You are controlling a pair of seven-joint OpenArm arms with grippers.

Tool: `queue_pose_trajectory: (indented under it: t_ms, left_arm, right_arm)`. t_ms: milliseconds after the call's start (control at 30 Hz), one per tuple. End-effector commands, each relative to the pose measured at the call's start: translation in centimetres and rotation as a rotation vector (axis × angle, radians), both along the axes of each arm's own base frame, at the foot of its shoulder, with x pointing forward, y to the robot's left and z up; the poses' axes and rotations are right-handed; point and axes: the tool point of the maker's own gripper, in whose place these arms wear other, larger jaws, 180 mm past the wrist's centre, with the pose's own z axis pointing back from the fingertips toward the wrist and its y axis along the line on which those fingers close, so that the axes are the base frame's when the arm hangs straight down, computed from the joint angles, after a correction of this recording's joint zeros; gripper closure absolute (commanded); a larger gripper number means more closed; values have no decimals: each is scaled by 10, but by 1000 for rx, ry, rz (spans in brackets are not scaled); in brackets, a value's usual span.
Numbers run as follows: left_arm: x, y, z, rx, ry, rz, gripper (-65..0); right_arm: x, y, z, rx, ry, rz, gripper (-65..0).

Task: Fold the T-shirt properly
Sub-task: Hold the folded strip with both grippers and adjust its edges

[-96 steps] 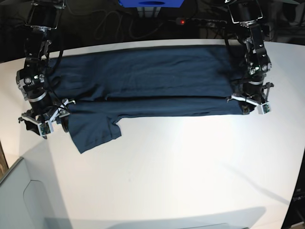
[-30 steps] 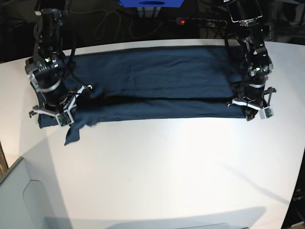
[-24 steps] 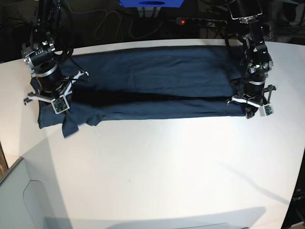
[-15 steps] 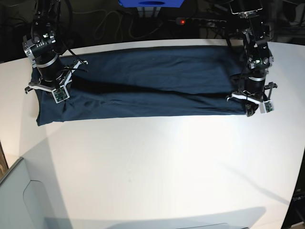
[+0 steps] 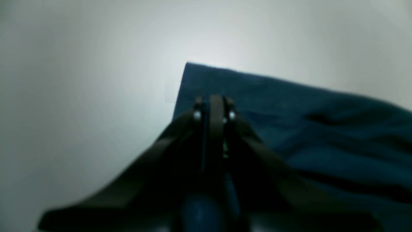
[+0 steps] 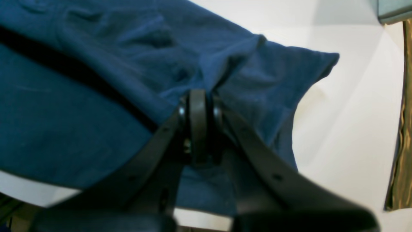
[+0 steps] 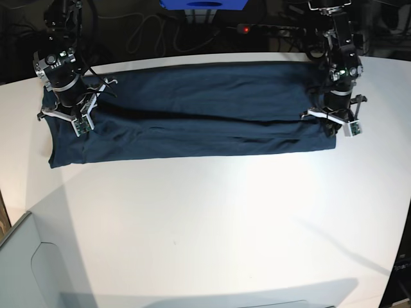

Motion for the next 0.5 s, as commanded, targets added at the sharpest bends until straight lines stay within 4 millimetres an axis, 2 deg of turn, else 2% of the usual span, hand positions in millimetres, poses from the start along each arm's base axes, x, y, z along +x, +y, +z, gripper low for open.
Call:
queue_pose_trajectory:
  t_ms: [0,300,467]
  left_arm:
    - [5,6,11,21,-40,-1,0]
    - [4,6,11,23,-37,-1,0]
    - [5,11,16,32,-50,6,0]
  right_arm:
    - [5,-3,10,-9,-39,5,-2]
    - [0,-3,6,-8,-22,2,-3]
    - [1,-26,13,-19,-47,-76,-2]
